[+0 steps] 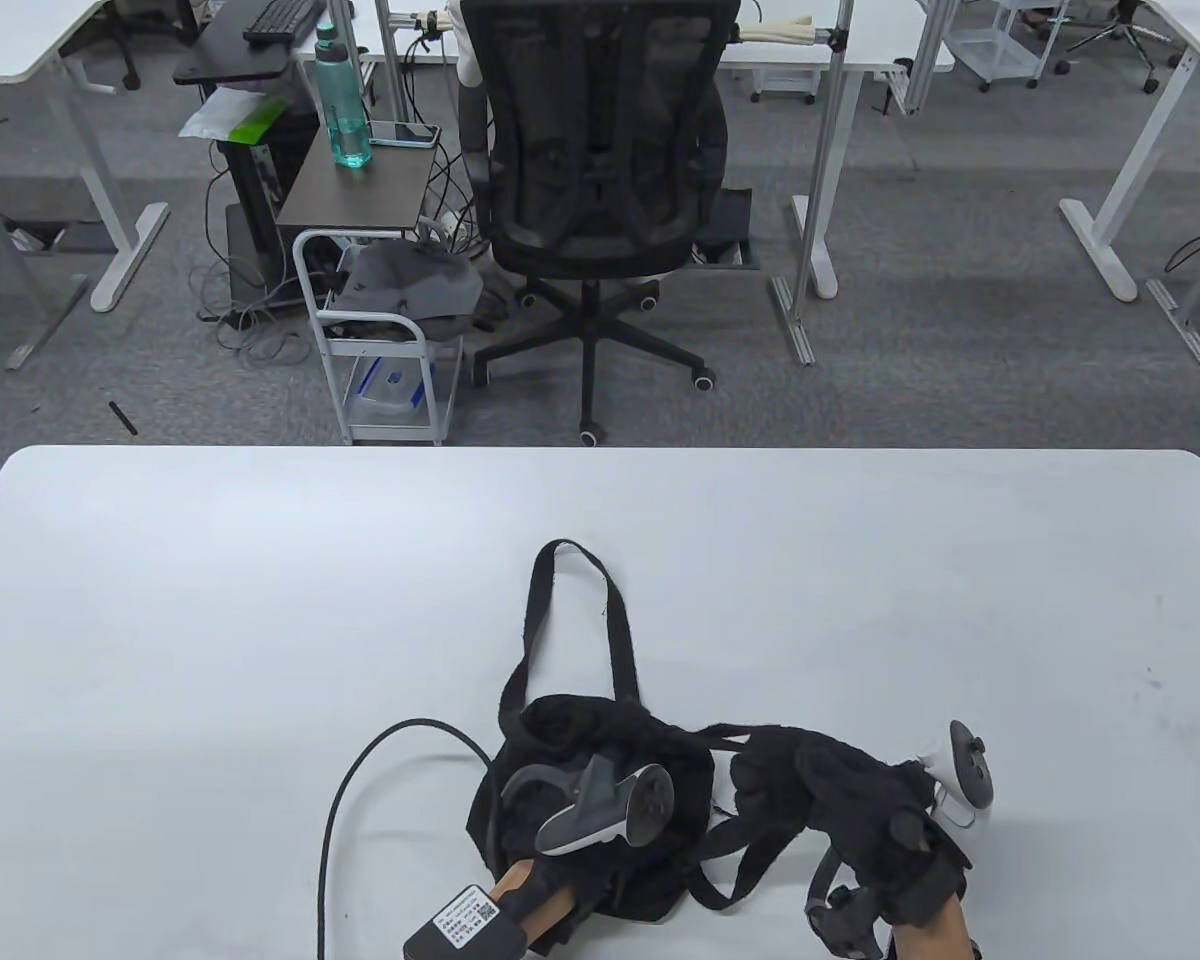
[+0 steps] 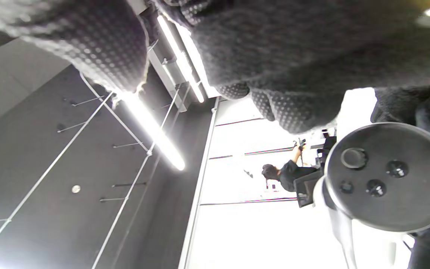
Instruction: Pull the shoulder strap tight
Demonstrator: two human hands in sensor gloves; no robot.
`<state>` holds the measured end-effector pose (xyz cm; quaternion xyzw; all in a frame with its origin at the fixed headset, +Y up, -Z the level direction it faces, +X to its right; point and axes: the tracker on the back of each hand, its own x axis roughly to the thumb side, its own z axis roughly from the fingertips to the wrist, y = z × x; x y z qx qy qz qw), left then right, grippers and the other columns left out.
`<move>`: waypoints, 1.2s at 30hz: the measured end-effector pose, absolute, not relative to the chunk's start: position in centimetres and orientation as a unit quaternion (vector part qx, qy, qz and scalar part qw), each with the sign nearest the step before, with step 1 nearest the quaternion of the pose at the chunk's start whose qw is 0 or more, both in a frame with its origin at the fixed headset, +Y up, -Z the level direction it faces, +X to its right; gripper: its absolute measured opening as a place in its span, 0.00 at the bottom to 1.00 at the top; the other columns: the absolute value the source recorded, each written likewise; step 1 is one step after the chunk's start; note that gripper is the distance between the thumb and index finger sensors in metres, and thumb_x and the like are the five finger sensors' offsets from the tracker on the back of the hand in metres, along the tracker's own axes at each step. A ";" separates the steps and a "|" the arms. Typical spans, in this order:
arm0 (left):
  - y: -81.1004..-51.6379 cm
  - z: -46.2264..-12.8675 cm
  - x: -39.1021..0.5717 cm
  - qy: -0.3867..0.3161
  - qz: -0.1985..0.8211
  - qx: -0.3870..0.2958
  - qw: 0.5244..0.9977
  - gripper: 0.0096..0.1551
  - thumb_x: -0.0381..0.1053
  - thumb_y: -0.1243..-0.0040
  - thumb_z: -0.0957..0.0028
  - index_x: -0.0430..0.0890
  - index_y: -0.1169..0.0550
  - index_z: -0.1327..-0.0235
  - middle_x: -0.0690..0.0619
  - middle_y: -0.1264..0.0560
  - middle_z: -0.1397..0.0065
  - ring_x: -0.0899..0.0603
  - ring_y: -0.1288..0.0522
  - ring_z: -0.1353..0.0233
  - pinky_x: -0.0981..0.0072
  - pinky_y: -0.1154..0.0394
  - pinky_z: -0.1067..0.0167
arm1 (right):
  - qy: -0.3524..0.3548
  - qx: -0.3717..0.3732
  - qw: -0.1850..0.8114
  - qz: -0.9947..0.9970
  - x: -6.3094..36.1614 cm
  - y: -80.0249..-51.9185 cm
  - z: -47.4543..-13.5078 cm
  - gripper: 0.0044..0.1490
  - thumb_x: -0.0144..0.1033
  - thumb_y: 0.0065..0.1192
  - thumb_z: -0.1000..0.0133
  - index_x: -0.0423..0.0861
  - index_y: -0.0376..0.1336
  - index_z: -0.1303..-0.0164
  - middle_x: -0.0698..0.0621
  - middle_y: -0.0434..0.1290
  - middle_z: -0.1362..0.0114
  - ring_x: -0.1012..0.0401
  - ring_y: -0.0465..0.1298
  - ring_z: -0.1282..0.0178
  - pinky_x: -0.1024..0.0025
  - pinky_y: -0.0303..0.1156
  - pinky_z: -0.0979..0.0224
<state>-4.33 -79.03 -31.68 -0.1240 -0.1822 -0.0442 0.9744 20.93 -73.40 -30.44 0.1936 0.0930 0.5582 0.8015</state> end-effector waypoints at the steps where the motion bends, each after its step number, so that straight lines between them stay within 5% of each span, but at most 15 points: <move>1: -79.0 -31.7 -4.3 -0.181 -0.044 -0.125 0.974 0.55 0.80 0.53 0.63 0.58 0.49 0.23 0.54 0.38 0.29 0.47 0.31 0.38 0.64 0.28 0.44 | 0.089 0.195 0.805 0.553 21.1 -73.3 -30.4 0.44 0.56 0.66 0.48 0.32 0.71 0.38 0.29 0.79 0.42 0.44 0.85 0.48 0.38 0.68 0.35; 12: -79.1 -32.7 -4.2 -0.166 -0.034 -0.128 0.977 0.54 0.80 0.53 0.63 0.60 0.48 0.24 0.55 0.37 0.30 0.48 0.30 0.39 0.65 0.27 0.45 | 0.047 0.183 0.794 0.579 22.8 -71.8 -29.7 0.49 0.58 0.67 0.48 0.22 0.73 0.46 0.26 0.83 0.58 0.51 0.87 0.74 0.49 0.80 0.50; 17: -79.1 -33.3 -3.9 -0.150 -0.035 -0.131 0.979 0.54 0.80 0.52 0.64 0.59 0.47 0.24 0.55 0.36 0.30 0.47 0.30 0.40 0.65 0.26 0.46 | 0.008 0.153 0.791 0.592 22.9 -71.8 -29.6 0.50 0.60 0.66 0.49 0.22 0.73 0.47 0.28 0.84 0.59 0.53 0.86 0.75 0.45 0.76 0.43; 21: -79.1 -34.1 -3.4 -0.123 -0.043 -0.137 0.982 0.54 0.80 0.52 0.64 0.58 0.47 0.25 0.54 0.35 0.31 0.48 0.29 0.41 0.65 0.25 0.47 | 0.053 0.120 0.753 0.644 23.0 -71.8 -29.3 0.50 0.56 0.63 0.45 0.19 0.70 0.43 0.25 0.84 0.63 0.53 0.86 0.83 0.48 0.82 0.57; 27: -79.0 -34.8 -2.7 -0.097 -0.064 -0.144 0.983 0.55 0.80 0.53 0.64 0.56 0.46 0.24 0.53 0.34 0.32 0.48 0.27 0.42 0.66 0.23 0.49 | 0.220 0.084 0.576 0.782 24.0 -72.7 -29.0 0.54 0.54 0.56 0.40 0.13 0.63 0.37 0.21 0.82 0.57 0.49 0.88 0.76 0.48 0.79 0.48; 30: -79.0 -34.9 -2.7 -0.090 -0.058 -0.150 0.983 0.55 0.80 0.53 0.64 0.56 0.47 0.24 0.54 0.34 0.32 0.48 0.28 0.42 0.66 0.24 0.50 | 0.226 0.004 0.550 0.804 24.7 -74.0 -29.2 0.54 0.51 0.57 0.41 0.10 0.62 0.37 0.17 0.82 0.56 0.42 0.88 0.74 0.43 0.76 0.45; 36: -79.0 -34.6 -2.8 -0.102 -0.059 -0.138 0.983 0.55 0.79 0.54 0.63 0.55 0.47 0.23 0.52 0.34 0.32 0.47 0.28 0.42 0.65 0.24 0.49 | 0.263 -0.024 0.487 0.833 23.6 -75.4 -29.8 0.53 0.50 0.56 0.41 0.13 0.57 0.32 0.15 0.75 0.46 0.36 0.85 0.63 0.37 0.68 0.39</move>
